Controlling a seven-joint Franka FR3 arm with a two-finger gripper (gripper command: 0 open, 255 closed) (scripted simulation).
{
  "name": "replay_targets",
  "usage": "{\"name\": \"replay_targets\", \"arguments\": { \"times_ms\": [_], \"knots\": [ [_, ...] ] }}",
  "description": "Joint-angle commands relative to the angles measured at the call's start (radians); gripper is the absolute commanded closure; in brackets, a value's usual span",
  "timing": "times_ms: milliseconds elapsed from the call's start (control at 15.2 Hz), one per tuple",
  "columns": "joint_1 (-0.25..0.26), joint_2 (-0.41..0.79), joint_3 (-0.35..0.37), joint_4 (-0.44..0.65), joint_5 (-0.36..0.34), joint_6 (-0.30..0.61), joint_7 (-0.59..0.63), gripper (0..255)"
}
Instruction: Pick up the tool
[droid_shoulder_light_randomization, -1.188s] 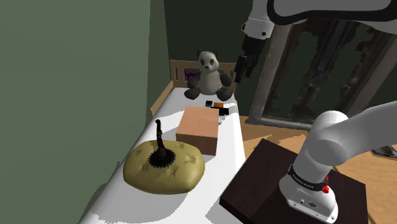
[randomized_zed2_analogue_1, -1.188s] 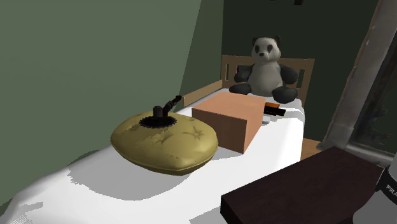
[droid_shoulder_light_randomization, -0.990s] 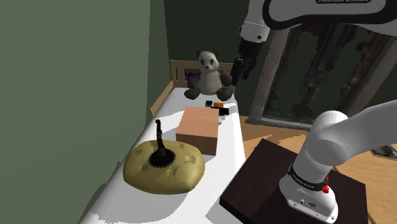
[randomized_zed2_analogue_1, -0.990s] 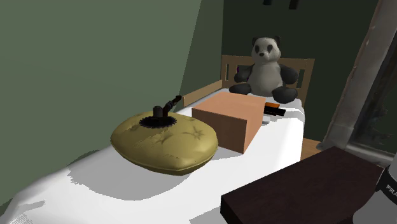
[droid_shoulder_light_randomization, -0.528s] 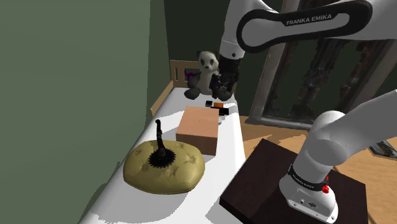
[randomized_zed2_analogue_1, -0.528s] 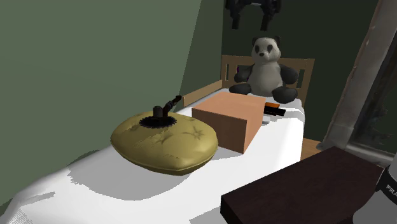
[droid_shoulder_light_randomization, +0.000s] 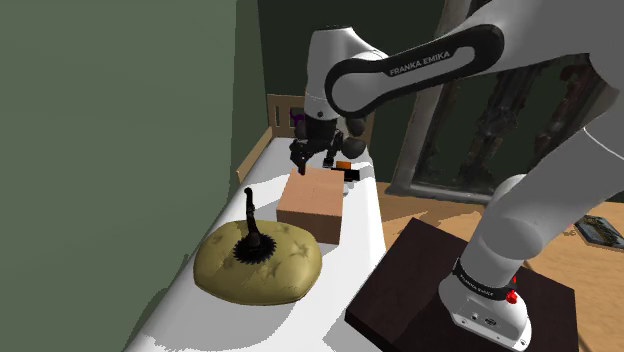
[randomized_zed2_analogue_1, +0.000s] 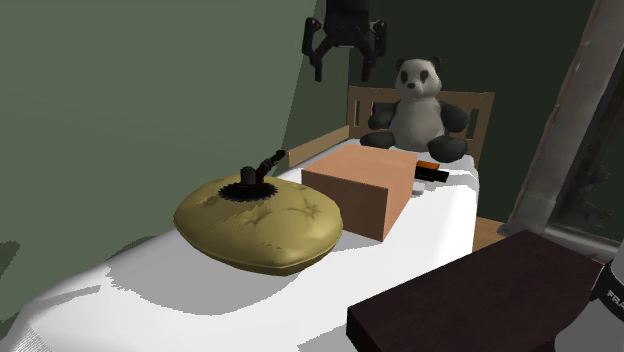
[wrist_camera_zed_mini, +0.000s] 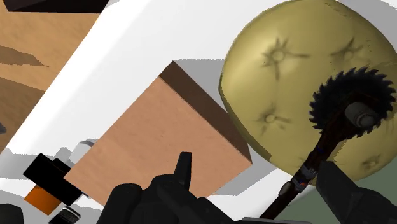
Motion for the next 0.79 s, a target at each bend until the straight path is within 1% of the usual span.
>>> {"name": "replay_targets", "arguments": {
  "times_ms": [0,198,396,528,726],
  "knots": [
    [-0.014,0.080,0.034,0.022,-0.028,0.053,0.073,0],
    [-0.029,0.205,0.080,0.083,-0.090,0.100,0.193,0],
    [-0.032,0.336,0.110,0.160,-0.171,0.131,0.320,0],
    [-0.022,0.427,0.117,0.219,-0.231,0.142,0.403,0],
    [0.007,0.562,0.109,0.319,-0.316,0.145,0.518,0]
  ]
}}
